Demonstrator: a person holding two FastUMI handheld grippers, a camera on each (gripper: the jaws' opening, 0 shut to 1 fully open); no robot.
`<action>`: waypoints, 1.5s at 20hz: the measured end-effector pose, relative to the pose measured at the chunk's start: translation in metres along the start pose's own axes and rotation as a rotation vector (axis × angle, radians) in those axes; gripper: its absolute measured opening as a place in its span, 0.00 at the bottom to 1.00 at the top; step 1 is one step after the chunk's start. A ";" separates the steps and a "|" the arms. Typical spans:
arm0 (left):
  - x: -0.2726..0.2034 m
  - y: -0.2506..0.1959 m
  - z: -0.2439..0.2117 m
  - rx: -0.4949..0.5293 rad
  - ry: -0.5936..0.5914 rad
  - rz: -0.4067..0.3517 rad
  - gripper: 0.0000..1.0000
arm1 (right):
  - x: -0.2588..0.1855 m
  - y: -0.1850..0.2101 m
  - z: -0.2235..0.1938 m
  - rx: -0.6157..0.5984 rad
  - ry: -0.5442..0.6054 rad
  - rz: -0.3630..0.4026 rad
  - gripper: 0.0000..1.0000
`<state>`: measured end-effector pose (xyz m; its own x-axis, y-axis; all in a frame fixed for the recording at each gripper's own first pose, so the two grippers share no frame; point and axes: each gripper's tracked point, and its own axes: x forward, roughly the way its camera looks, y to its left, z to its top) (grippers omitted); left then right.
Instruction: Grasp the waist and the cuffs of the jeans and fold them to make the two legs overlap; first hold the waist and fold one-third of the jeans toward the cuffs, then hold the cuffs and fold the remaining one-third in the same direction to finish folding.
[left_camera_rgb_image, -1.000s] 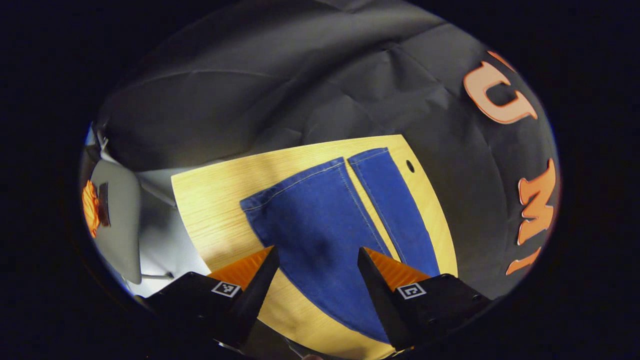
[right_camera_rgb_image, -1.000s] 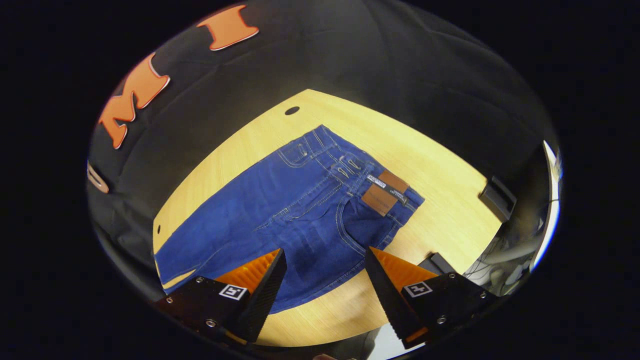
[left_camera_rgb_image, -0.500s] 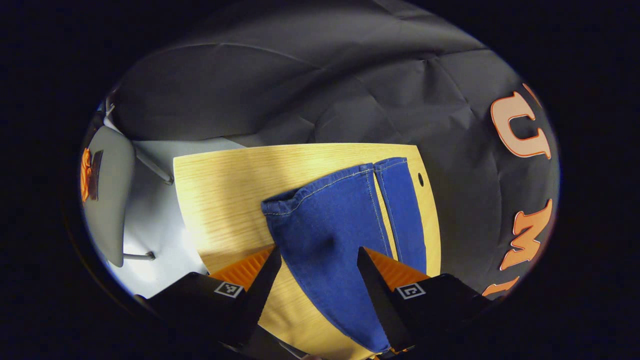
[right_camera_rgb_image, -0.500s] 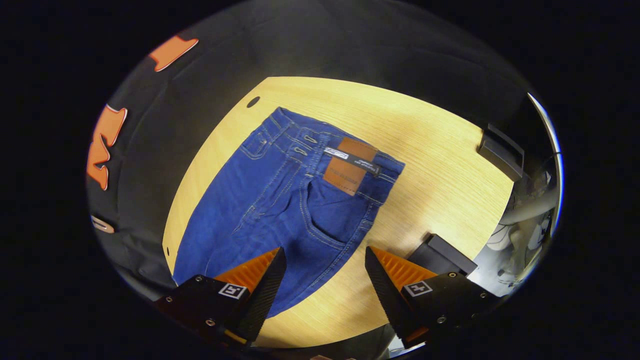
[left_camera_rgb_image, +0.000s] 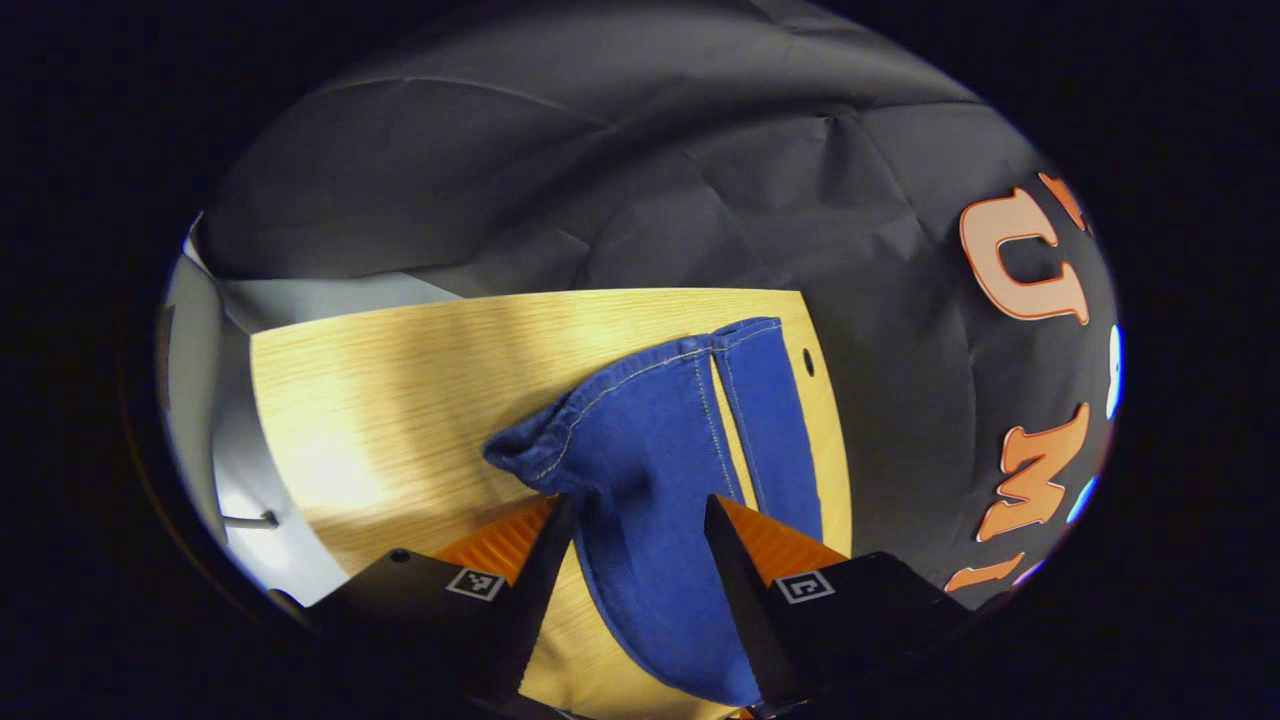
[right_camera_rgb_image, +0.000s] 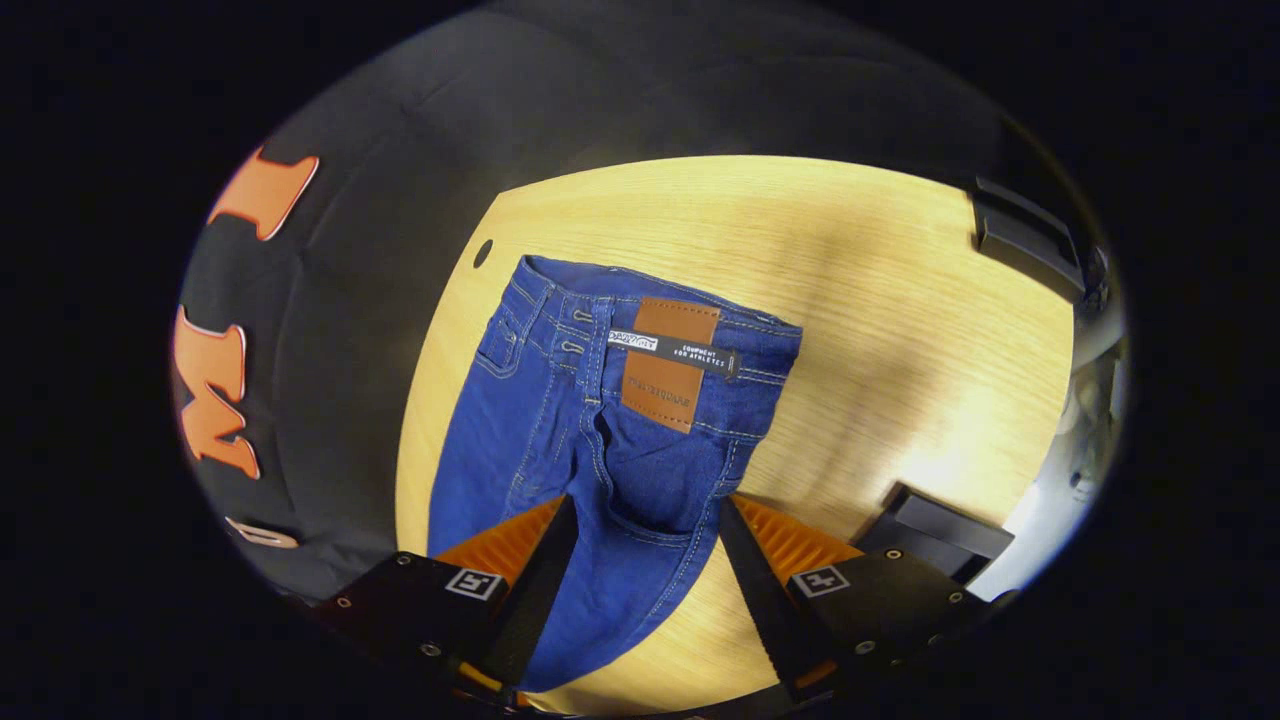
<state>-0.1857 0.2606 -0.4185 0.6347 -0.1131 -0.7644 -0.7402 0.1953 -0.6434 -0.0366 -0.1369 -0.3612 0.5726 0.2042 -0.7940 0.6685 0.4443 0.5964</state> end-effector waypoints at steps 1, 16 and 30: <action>0.006 -0.003 0.000 -0.021 -0.006 -0.030 0.82 | 0.002 -0.001 0.000 0.029 -0.001 0.010 0.88; 0.027 0.000 0.008 -0.011 0.004 0.008 0.01 | 0.015 0.000 -0.001 0.132 -0.001 -0.042 0.08; 0.021 -0.039 0.016 0.076 0.161 0.090 0.00 | -0.012 0.045 0.008 0.097 -0.047 -0.136 0.08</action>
<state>-0.1395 0.2666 -0.4090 0.5181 -0.2451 -0.8195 -0.7699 0.2838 -0.5716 -0.0101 -0.1263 -0.3238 0.4936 0.1064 -0.8632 0.7826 0.3786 0.4942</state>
